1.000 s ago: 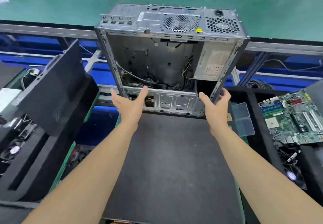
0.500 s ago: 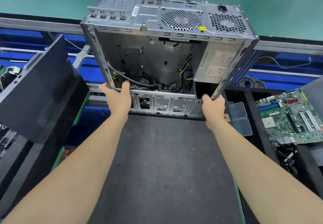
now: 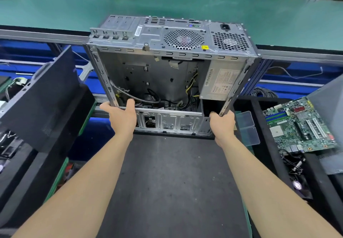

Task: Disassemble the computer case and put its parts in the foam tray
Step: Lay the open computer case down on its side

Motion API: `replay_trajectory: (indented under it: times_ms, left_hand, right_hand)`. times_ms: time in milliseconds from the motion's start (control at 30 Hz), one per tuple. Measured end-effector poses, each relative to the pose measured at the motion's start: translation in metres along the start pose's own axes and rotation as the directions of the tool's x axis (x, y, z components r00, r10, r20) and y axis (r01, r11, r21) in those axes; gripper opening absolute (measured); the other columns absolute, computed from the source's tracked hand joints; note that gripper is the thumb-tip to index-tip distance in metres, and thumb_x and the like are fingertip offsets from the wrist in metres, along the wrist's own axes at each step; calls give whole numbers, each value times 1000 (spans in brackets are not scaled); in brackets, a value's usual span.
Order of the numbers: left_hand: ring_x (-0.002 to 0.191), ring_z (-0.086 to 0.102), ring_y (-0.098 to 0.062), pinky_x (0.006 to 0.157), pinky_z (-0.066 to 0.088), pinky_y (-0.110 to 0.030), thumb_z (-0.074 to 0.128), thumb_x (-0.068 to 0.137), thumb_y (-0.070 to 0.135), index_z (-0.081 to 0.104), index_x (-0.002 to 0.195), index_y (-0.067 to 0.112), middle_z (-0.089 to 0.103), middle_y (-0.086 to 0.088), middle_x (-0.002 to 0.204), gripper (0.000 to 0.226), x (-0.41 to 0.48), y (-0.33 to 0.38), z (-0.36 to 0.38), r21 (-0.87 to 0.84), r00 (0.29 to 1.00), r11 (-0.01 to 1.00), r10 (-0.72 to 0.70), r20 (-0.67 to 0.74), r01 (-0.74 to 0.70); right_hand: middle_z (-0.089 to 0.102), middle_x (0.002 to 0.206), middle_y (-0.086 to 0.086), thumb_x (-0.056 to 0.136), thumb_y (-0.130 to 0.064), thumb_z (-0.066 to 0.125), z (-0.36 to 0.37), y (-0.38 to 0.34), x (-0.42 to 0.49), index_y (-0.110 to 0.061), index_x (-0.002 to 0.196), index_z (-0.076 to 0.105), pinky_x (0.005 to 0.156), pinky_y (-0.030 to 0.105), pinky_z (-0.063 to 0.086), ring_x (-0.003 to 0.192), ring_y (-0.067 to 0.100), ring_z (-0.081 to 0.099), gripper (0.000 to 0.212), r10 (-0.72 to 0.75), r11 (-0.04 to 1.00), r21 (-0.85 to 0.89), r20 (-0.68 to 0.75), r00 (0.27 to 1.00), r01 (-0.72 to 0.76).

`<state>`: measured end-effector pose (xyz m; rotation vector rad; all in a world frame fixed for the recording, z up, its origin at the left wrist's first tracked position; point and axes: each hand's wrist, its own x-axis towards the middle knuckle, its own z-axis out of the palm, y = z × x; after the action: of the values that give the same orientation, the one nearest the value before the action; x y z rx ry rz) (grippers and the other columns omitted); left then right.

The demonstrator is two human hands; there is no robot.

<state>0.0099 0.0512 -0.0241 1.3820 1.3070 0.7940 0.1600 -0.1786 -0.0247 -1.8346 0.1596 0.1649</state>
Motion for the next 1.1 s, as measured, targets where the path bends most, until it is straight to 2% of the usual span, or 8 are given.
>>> replay_trajectory:
  times_ms: [167, 333, 567, 700, 800, 867, 1033, 1100]
  left_hand:
    - [89, 53, -28, 61, 39, -36, 59, 80, 52, 17, 100, 34, 53, -3, 92, 49, -23, -7, -14, 14, 1000, 1000, -23, -15, 23]
    - [79, 54, -20, 56, 37, -31, 62, 82, 52, 16, 99, 39, 56, -5, 99, 51, -47, -10, -29, 6, 999, 999, -40, -24, 40]
    - [78, 55, -22, 60, 42, -35, 64, 79, 51, 18, 99, 38, 59, -6, 96, 52, -77, -11, -50, 14, 998, 999, -44, -42, 45]
    - [77, 56, -23, 68, 49, -42, 64, 77, 52, 22, 104, 38, 63, -7, 98, 53, -84, -2, -64, 56, 998, 997, -56, -38, 58]
    - [82, 60, -28, 81, 56, -51, 63, 77, 55, 24, 108, 37, 64, -7, 99, 53, -89, 3, -76, 104, 999, 994, -42, -31, 45]
    - [88, 62, -32, 87, 55, -56, 62, 76, 57, 27, 112, 36, 65, -7, 101, 55, -92, 6, -84, 126, 999, 991, -44, -28, 48]
    - [91, 63, -33, 94, 50, -55, 56, 74, 64, 29, 107, 39, 65, 4, 93, 50, -100, 0, -99, 177, 998, 984, 0, -67, 12]
    - [90, 62, -31, 93, 50, -53, 51, 76, 69, 39, 108, 37, 62, 10, 88, 46, -100, -6, -105, 204, 996, 979, 32, -80, -15]
  right_hand:
    - [56, 71, -12, 90, -10, 62, -20, 5, -19, -26, 82, 56, 57, 25, 38, 64, 10, 47, 20, -9, 1000, 10, 32, 999, 9]
    - [61, 75, -7, 92, -7, 60, -42, 11, -38, -27, 81, 59, 54, 24, 38, 66, 13, 50, 23, -32, 999, 3, 59, 998, 32]
    - [59, 79, -3, 92, -8, 59, -66, 14, -57, -26, 84, 54, 56, 29, 40, 67, 17, 50, 20, -12, 999, -50, 73, 997, 16]
    - [62, 94, 3, 91, -12, 58, -74, 12, -68, -21, 95, 56, 61, 31, 43, 74, 20, 53, 10, 15, 995, -104, 74, 997, -8]
    - [62, 107, 7, 91, -14, 58, -78, 8, -80, -14, 116, 55, 74, 36, 47, 89, 28, 58, 25, 45, 990, -135, 48, 998, -38]
    - [61, 110, 7, 93, -14, 58, -80, 6, -88, -17, 117, 52, 77, 37, 46, 96, 31, 59, 25, 56, 989, -140, 29, 998, -51]
    - [62, 104, 5, 92, -10, 56, -84, 8, -104, -12, 129, 59, 79, 35, 45, 96, 31, 58, 37, 52, 990, -132, -14, 999, -54]
    - [65, 108, 8, 92, -9, 55, -86, 10, -109, -8, 132, 62, 72, 31, 43, 94, 29, 57, 41, 27, 991, -130, -9, 1000, -28]
